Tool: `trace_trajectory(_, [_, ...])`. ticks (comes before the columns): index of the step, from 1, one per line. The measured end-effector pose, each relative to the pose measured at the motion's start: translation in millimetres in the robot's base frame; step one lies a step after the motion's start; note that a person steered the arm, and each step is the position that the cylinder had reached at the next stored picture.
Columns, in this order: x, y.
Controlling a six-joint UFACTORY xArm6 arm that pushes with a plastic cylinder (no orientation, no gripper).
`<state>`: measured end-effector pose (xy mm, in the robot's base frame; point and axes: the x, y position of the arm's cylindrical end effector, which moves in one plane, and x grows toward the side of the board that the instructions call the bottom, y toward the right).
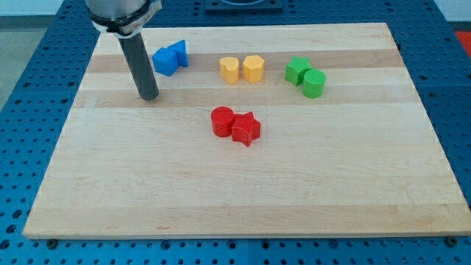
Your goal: Push the yellow heart down a bit
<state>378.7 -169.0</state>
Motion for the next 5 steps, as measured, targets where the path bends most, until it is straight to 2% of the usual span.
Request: trace_trajectory(5, [0.0,-1.5])
